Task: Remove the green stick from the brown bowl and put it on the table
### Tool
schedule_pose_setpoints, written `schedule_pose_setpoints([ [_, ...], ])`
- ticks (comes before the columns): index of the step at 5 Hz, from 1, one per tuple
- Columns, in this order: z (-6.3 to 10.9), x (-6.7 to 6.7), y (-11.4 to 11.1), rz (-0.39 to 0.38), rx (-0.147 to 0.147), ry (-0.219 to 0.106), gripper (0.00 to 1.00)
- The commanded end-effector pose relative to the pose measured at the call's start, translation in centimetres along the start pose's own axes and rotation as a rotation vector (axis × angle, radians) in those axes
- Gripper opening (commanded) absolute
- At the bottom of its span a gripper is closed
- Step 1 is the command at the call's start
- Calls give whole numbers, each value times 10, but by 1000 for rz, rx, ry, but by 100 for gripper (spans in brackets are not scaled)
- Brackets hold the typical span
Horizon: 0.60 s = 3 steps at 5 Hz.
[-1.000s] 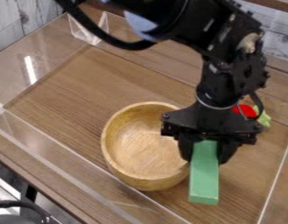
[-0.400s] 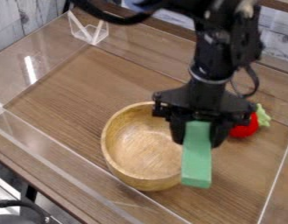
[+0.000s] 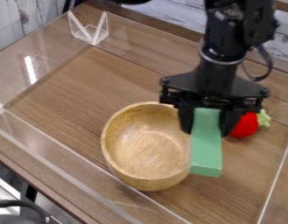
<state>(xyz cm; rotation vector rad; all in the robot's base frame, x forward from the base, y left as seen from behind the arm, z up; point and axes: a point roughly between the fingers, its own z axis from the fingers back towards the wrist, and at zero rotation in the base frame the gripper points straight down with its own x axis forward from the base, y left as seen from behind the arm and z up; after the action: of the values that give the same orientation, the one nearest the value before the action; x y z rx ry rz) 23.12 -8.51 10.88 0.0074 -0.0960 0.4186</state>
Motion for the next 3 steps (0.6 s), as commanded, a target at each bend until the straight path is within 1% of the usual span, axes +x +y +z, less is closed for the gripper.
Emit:
schedule_pose_setpoints([
  [1,12,0,-8,9,-32,-29,0],
  [2,9,-8,-13,39,-25,-23,0],
  [3,19,-2,-13,7,-26,-16,0],
])
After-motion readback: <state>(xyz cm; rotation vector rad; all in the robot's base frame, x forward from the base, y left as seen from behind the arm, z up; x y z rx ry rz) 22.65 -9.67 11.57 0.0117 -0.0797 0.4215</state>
